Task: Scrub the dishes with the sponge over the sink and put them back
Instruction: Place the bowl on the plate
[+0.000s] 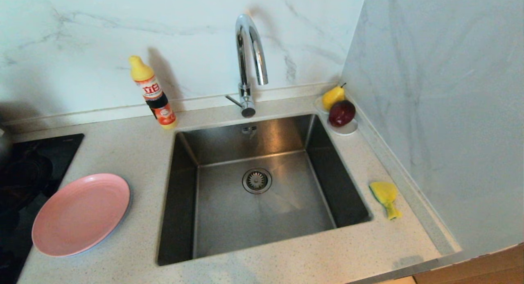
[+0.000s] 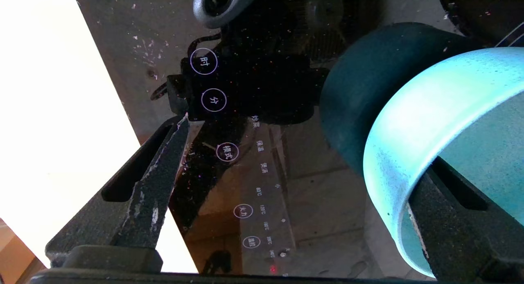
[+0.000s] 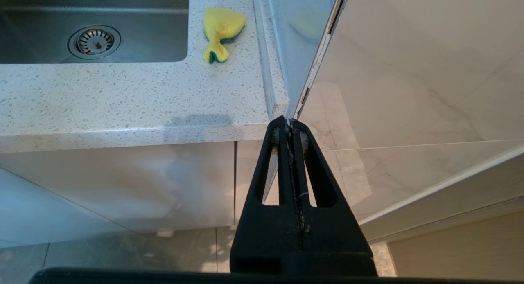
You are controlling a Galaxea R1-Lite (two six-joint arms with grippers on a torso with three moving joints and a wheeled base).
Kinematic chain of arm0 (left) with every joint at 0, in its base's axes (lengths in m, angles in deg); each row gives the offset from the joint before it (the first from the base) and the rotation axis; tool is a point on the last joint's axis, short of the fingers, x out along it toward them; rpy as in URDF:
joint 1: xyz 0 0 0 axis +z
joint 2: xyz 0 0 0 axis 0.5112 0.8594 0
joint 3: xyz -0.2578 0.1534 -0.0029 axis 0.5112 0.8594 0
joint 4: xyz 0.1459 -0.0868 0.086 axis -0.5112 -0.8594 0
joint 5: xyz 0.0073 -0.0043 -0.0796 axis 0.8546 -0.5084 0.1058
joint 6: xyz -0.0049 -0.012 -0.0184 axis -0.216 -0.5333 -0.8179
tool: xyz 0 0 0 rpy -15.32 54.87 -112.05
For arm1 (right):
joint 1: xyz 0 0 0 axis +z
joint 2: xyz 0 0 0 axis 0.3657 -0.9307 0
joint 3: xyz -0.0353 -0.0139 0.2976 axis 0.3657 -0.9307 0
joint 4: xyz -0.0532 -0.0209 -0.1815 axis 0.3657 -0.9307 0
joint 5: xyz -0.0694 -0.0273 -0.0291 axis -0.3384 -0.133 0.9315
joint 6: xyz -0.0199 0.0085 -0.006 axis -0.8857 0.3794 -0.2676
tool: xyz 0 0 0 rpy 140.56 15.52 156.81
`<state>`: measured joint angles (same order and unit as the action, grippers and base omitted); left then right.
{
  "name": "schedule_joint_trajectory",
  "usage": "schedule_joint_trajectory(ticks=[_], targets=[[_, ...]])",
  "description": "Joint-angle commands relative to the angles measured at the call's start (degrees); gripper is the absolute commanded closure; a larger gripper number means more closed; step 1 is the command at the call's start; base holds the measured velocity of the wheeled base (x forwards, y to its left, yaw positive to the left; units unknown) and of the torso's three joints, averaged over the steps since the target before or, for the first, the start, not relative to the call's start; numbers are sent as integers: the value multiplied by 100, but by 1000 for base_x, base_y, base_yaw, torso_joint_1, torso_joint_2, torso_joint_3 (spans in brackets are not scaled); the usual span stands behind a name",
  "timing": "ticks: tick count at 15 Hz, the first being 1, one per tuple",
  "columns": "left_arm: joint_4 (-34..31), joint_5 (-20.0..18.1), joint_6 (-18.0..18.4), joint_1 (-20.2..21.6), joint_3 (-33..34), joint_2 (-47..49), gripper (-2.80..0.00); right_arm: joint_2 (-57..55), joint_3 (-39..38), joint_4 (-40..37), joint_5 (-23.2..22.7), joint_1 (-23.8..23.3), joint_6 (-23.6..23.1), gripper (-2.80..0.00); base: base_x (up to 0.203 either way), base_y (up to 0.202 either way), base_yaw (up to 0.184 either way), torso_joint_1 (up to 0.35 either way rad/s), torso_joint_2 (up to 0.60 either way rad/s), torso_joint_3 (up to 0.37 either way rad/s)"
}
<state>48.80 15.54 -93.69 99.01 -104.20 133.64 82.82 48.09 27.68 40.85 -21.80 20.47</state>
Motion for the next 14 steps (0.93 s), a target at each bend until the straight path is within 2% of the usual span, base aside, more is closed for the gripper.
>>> schedule_joint_trajectory(ticks=[1,6,7,14], targets=[[-33,-12,-20,2,0,2,-280,-7,0,-2,0,0,-5,0,0,0,0,0,0,0],[-42,-12,-20,2,-8,-47,-280,-7,0,-2,-8,0,-5,0,0,0,0,0,0,0],[-51,-12,-20,2,-21,-55,0,-7,0,-2,-4,0,-5,0,0,0,0,0,0,0],[-50,-12,-20,2,-48,-14,0,-7,0,-2,0,0,-5,0,0,0,0,0,0,0]])
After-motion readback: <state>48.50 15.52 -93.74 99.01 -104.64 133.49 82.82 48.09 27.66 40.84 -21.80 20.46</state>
